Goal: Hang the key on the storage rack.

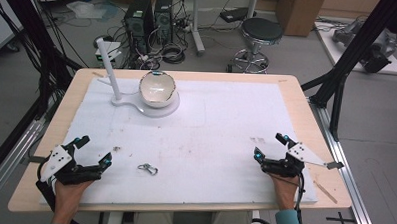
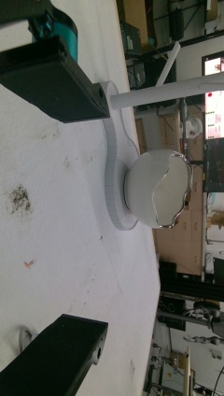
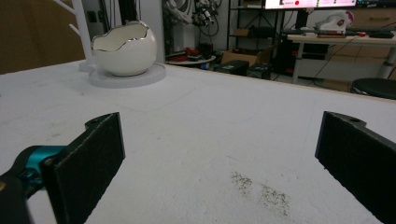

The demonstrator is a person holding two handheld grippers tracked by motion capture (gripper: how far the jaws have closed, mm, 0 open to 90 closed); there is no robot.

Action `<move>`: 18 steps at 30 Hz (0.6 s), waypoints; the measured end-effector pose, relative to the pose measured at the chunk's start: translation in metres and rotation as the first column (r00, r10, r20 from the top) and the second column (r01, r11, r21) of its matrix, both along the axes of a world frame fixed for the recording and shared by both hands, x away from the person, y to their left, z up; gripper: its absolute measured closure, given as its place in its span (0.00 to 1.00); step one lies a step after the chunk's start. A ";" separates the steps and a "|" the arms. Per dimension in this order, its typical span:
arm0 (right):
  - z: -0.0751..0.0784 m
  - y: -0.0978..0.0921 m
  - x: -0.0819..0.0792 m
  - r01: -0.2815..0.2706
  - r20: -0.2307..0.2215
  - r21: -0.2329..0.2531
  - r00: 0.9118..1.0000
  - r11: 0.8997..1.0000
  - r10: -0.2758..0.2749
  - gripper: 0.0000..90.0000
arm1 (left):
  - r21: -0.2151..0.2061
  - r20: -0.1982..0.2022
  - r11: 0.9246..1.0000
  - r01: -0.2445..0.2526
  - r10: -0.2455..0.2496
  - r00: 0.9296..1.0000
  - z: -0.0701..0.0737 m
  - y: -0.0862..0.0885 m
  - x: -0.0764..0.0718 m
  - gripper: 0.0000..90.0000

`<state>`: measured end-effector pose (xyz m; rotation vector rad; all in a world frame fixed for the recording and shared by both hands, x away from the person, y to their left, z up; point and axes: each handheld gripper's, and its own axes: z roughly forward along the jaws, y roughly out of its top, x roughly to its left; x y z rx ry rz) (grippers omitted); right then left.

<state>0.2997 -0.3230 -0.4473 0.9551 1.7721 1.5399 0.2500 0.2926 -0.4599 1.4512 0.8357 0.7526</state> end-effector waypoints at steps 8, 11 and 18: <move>0.000 0.000 0.000 0.003 -0.008 0.011 1.000 1.000 -0.002 0.01 | -0.003 -0.004 1.000 0.003 -0.003 1.000 0.000 0.000 0.001 0.02; 0.000 -0.001 0.001 0.004 -0.003 0.010 1.000 1.000 -0.004 0.01 | -0.005 -0.008 1.000 0.004 -0.004 1.000 0.000 0.001 0.001 0.02; 0.000 -0.001 0.001 0.007 -0.011 0.016 1.000 1.000 -0.007 0.01 | -0.018 -0.010 1.000 0.024 -0.025 1.000 0.005 0.006 0.003 0.02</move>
